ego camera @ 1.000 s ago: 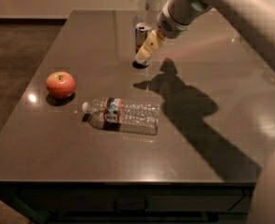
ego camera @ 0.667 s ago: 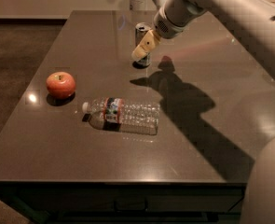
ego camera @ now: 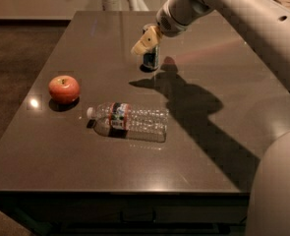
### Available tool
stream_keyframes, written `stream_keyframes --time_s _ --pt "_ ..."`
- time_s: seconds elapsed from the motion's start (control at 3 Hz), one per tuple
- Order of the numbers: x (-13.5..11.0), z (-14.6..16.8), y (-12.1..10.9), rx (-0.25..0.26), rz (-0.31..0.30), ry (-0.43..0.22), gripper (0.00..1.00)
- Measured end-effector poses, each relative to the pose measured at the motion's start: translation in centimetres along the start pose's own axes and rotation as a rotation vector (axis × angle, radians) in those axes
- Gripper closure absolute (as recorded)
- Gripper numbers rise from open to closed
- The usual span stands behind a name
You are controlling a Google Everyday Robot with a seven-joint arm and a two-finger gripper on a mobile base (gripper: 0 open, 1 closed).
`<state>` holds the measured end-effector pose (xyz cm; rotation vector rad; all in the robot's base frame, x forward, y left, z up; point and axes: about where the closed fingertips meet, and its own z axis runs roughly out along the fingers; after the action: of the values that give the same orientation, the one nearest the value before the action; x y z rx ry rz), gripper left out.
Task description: Pick redbull can
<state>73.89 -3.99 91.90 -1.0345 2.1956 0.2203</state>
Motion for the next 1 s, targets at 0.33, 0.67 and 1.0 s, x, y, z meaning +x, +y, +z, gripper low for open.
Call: stream_keyframes --time_s 0.33,0.67,1.0 --pt "-0.8 0.4 0.3 -0.022 0.008 -0.019 0.18" --pt "-1.1 0.6 0.5 -0.046 0.009 -0.025 0.41" --pt "-1.6 -0.8 0.5 -0.089 0.008 -0.061 0.80"
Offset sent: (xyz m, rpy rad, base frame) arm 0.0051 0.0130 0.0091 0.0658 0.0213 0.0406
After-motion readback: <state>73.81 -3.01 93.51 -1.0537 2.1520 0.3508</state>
